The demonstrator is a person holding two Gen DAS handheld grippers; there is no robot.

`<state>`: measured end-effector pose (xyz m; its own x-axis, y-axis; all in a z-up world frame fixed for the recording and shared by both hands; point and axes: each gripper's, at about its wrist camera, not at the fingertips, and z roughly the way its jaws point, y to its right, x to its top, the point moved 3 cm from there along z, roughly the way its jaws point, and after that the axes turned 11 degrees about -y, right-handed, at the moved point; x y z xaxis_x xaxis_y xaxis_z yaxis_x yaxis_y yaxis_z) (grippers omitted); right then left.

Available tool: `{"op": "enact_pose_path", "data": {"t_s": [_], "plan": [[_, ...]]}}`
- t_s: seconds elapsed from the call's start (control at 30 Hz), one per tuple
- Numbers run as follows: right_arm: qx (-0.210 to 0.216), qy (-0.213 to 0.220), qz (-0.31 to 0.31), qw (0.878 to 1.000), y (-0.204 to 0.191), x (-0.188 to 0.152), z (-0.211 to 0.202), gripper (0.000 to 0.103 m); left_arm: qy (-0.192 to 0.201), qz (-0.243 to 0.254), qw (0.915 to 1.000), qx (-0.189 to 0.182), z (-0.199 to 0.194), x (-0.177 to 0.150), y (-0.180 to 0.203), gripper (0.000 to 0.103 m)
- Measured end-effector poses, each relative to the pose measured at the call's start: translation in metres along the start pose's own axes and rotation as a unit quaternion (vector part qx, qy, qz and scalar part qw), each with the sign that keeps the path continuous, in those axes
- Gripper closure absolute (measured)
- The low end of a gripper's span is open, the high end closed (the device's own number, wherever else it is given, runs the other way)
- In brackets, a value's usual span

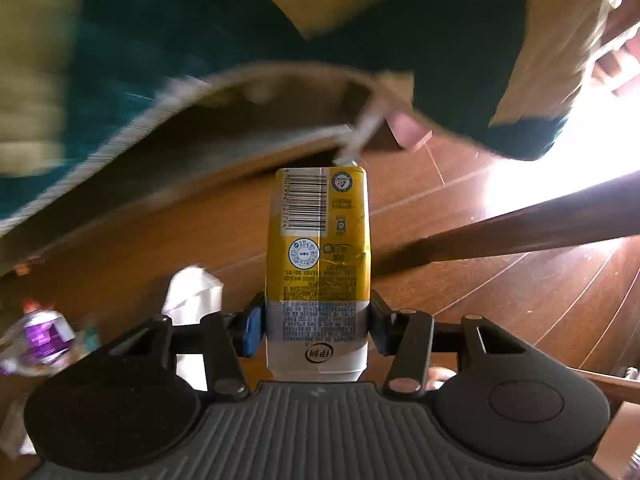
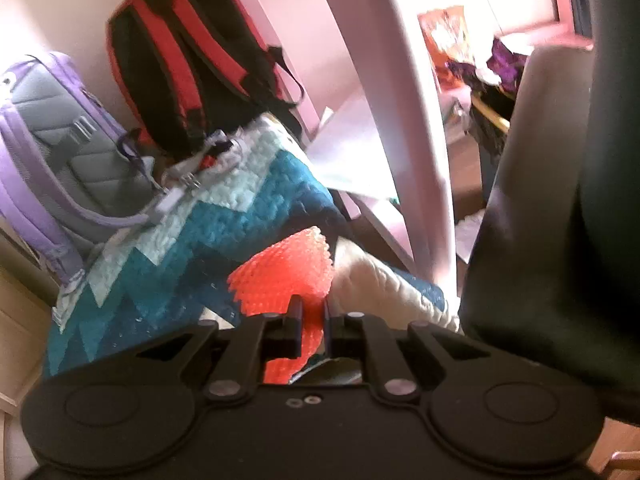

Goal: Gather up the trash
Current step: 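Lift and carry the yellow carton and orange net over the teal bin with both tools, then open the left tool to drop the carton while the right tool releases the orange net into the bin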

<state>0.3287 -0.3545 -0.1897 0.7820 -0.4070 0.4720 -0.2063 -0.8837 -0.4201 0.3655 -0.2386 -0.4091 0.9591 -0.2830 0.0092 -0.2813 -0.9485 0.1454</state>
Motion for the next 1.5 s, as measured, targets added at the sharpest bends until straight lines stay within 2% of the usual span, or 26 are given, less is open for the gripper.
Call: {"op": "enact_pose_path", "data": {"t_s": [0.13, 0.2, 0.3, 0.47, 0.67, 0.87, 1.03, 1.2, 1.4, 1.5], "plan": [[0.008, 0.003, -0.026, 1.0, -0.009, -0.004, -0.014, 0.094, 0.035, -0.018, 0.9992, 0.003, -0.069, -0.021, -0.017, 0.053], [0.028, 0.0, -0.028, 0.999, -0.014, -0.008, -0.026, 0.094, 0.057, -0.024, 0.9981, 0.001, -0.108, -0.033, -0.022, 0.053], [0.024, 0.021, -0.046, 0.998, -0.026, -0.014, -0.052, 0.095, 0.094, -0.02, 0.9953, 0.003, -0.165, -0.051, -0.024, 0.053], [0.038, 0.033, -0.052, 0.997, -0.04, -0.024, -0.111, 0.095, 0.149, -0.018, 0.9887, 0.0, -0.238, -0.081, -0.005, 0.053], [0.034, 0.098, -0.085, 0.991, -0.046, -0.021, -0.204, 0.095, 0.214, -0.005, 0.9768, -0.012, -0.32, -0.118, 0.027, 0.053], [0.018, 0.165, -0.12, 0.979, -0.043, -0.016, -0.295, 0.095, 0.281, 0.022, 0.9594, -0.018, -0.392, -0.139, 0.063, 0.053], [-0.003, 0.209, -0.136, 0.968, -0.031, -0.007, -0.356, 0.095, 0.325, 0.072, 0.9429, -0.017, -0.448, -0.152, 0.107, 0.053], [-0.032, 0.25, -0.139, 0.958, -0.013, 0.004, -0.404, 0.095, 0.368, 0.122, 0.9218, -0.015, -0.496, -0.158, 0.155, 0.053], [-0.085, 0.296, -0.131, 0.942, 0.017, 0.025, -0.451, 0.095, 0.405, 0.176, 0.8969, -0.024, -0.544, -0.153, 0.221, 0.053], [-0.123, 0.306, -0.135, 0.934, 0.029, 0.035, -0.465, 0.095, 0.41, 0.197, 0.8896, -0.04, -0.559, -0.147, 0.254, 0.053]]}}
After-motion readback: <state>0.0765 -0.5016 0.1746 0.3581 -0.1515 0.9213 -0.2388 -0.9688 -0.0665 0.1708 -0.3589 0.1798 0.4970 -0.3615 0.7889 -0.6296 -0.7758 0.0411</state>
